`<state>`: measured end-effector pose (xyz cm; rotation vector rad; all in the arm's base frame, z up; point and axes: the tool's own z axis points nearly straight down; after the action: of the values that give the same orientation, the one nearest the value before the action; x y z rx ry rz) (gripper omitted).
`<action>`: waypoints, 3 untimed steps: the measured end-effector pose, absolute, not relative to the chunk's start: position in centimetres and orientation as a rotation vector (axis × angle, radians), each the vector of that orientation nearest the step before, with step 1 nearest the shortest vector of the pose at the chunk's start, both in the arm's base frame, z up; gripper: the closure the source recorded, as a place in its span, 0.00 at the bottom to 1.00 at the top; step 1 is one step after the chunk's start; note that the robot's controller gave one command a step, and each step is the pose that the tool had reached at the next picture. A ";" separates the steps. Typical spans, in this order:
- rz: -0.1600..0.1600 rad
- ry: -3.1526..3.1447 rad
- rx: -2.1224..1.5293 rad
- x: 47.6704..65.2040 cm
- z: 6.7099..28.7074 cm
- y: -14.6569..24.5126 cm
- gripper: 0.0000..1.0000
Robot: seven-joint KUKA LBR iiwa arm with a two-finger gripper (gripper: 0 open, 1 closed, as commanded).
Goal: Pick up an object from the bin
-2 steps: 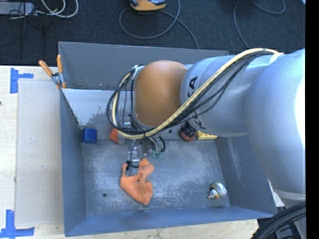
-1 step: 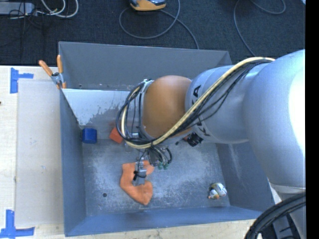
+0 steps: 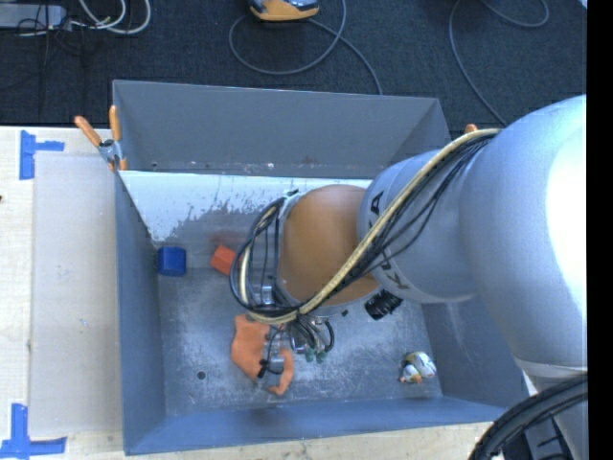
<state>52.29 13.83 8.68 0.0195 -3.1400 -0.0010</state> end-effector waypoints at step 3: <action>0.002 -3.054 -0.713 51.2 8.1 9.5 1.00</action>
Offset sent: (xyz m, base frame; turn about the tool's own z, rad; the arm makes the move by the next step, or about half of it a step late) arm -0.0103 -0.0431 -0.0044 0.4690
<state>51.20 9.49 8.13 -0.7132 -3.0537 0.0016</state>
